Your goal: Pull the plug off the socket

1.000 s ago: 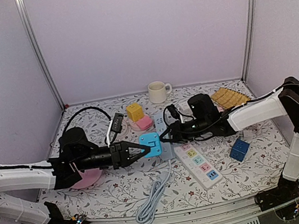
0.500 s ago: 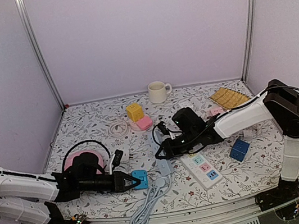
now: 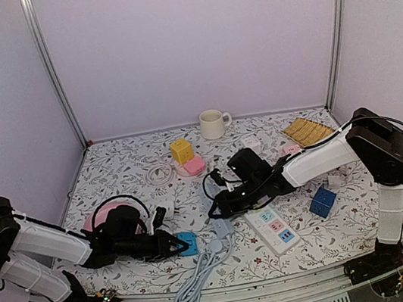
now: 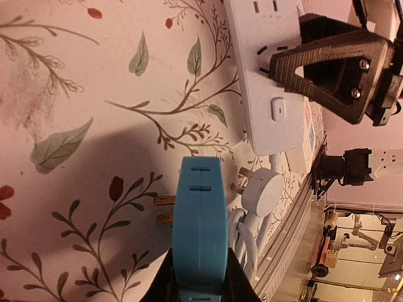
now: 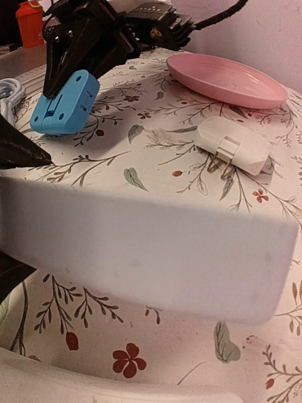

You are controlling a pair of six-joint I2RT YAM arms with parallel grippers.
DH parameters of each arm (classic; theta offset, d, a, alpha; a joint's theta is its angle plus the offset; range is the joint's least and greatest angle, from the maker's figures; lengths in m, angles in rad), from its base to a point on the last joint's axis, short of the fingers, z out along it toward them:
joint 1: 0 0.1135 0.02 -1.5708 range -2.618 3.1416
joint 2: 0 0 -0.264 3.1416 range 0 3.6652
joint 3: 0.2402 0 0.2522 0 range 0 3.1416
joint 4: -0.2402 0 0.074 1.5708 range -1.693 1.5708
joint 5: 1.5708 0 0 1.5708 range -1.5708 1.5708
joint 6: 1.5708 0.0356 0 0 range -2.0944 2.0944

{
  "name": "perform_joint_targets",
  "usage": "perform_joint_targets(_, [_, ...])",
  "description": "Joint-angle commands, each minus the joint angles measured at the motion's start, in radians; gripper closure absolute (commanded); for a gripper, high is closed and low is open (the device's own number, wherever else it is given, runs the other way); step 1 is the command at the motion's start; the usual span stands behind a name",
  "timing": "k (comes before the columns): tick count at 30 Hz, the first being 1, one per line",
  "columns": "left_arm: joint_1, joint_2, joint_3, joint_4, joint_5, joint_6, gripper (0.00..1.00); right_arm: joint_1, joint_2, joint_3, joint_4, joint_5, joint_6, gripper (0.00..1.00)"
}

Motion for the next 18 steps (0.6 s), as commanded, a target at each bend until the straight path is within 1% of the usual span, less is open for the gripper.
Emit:
perform_joint_targets(1, [0.032, 0.005, -0.010, 0.017, 0.018, -0.006, 0.85, 0.011, -0.003, 0.018, -0.043, 0.033, -0.031, 0.48])
perform_joint_targets(5, [0.039, -0.028, 0.007, -0.069, -0.020, 0.017, 0.68, 0.010, -0.012, 0.023, -0.065, 0.063, -0.042, 0.35])
perform_joint_targets(6, [0.038, -0.039, 0.012, -0.096, -0.030, 0.022, 0.62, 0.010, -0.016, 0.023, -0.071, 0.072, -0.043, 0.32])
perform_joint_targets(9, [0.039, -0.067, 0.040, -0.192, -0.070, 0.046, 0.53, 0.010, -0.034, 0.023, -0.090, 0.107, -0.045, 0.22])
perform_joint_targets(11, [0.038, -0.088, 0.055, -0.254, -0.107, 0.060, 0.46, 0.011, -0.046, 0.022, -0.105, 0.134, -0.048, 0.18])
perform_joint_targets(15, [0.038, -0.143, 0.083, -0.353, -0.178, 0.085, 0.39, 0.009, -0.076, 0.007, -0.121, 0.177, -0.056, 0.12])
perform_joint_targets(18, [0.038, -0.179, 0.119, -0.432, -0.222, 0.107, 0.37, 0.008, -0.100, -0.008, -0.129, 0.199, -0.055, 0.10])
